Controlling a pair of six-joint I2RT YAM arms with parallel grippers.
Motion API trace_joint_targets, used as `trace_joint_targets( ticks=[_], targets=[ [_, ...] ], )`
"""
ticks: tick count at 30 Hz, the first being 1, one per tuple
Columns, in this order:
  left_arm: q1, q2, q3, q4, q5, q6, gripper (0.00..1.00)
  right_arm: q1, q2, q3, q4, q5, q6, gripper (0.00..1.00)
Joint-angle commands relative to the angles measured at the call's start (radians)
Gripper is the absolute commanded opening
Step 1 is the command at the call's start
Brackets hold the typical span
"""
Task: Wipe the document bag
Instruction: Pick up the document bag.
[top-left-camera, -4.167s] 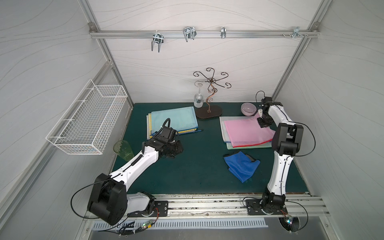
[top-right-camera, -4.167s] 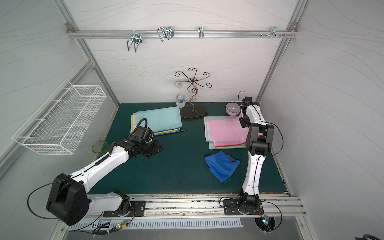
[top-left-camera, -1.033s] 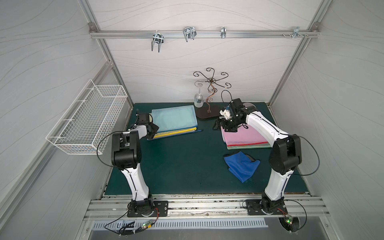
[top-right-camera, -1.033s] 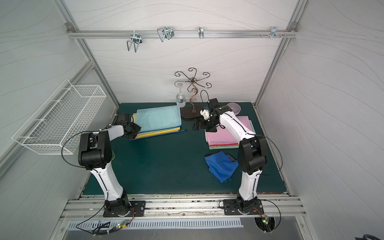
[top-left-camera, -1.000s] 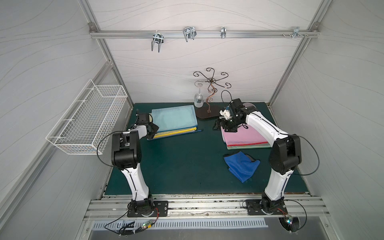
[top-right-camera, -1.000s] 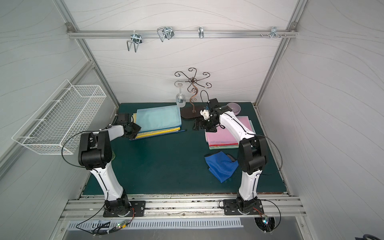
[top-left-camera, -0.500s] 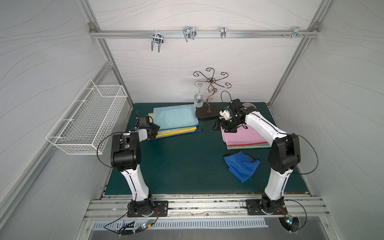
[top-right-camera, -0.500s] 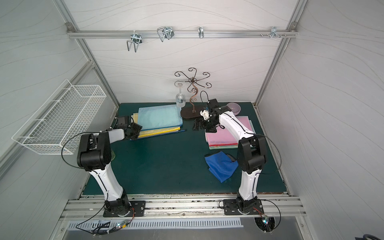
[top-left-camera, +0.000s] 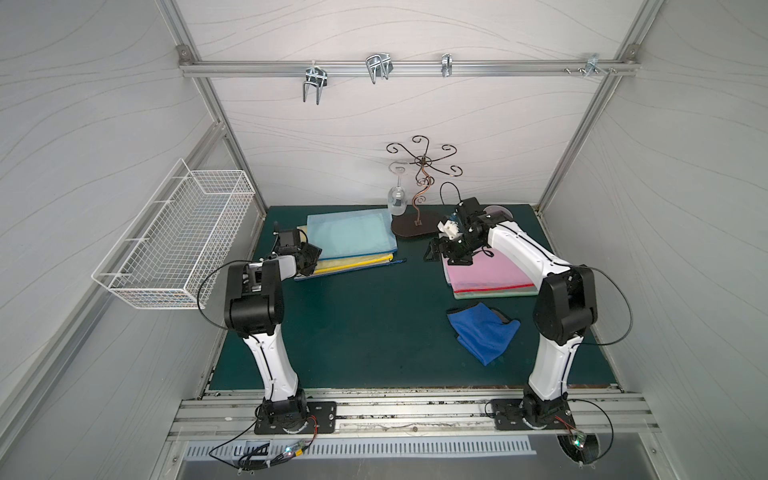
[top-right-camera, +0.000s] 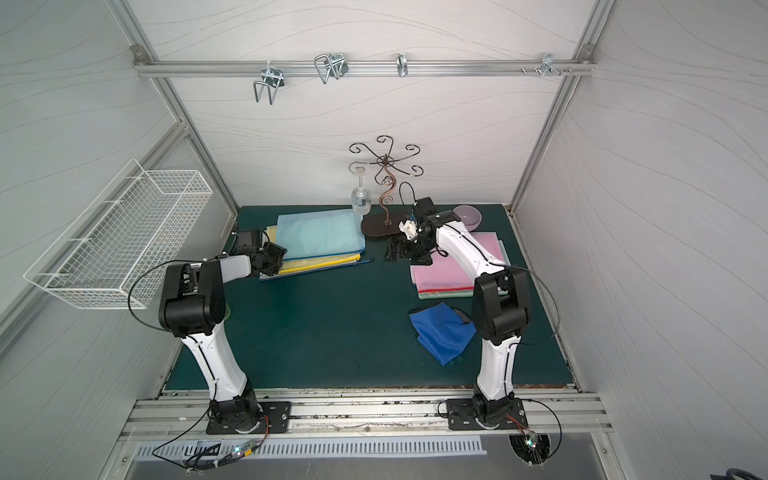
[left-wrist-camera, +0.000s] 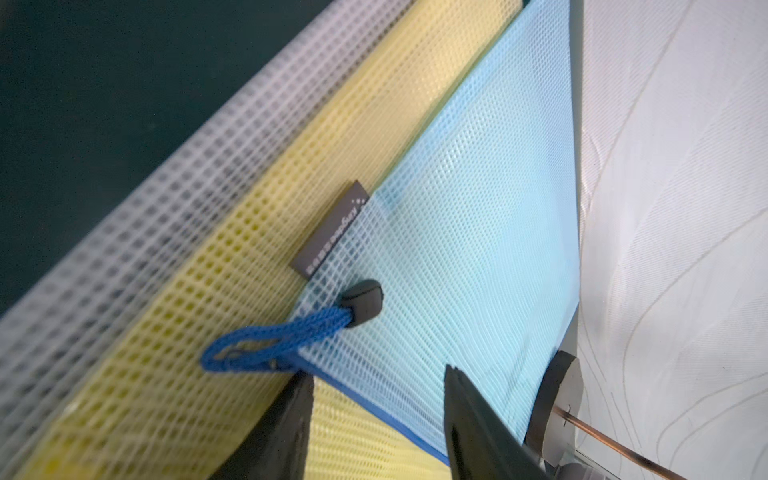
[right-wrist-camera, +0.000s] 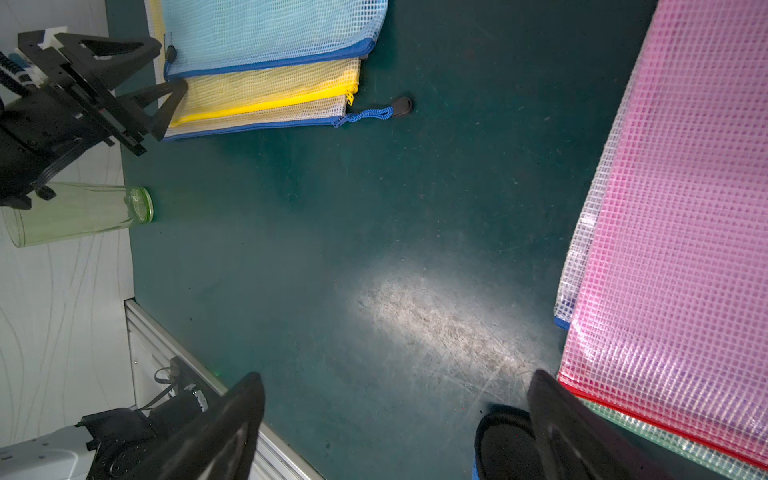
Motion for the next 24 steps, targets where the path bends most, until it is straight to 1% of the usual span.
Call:
trace_joint_targets(
  ticks=[1,4,11,13,17,19,24],
  targets=[
    [-0.006,0.112,-0.018,-0.042,0.005,-0.013,0.53,0.004,0.019,0.032,-0.039,0.000,-0.007,0.99],
    [-0.006,0.128,-0.019,-0.010,0.024,-0.022,0.50,0.004,0.024,0.043,-0.045,0.000,-0.010,0.99],
    [-0.010,0.154,-0.012,0.034,0.030,-0.014,0.42,0.004,0.037,0.054,-0.050,-0.003,-0.016,0.99],
    [-0.009,0.159,-0.011,0.054,0.037,-0.017,0.35,0.003,0.039,0.054,-0.050,-0.004,-0.017,0.99],
    [-0.013,0.149,0.000,0.064,0.045,-0.002,0.08,0.003,0.033,0.055,-0.053,-0.003,-0.017,0.99],
    [-0.014,0.128,-0.004,0.067,0.042,0.002,0.00,0.005,0.030,0.055,-0.053,-0.003,-0.017,0.99],
    [-0.013,0.035,-0.018,0.062,0.030,0.035,0.00,0.009,0.006,0.045,-0.044,-0.008,-0.027,0.99]
  ],
)
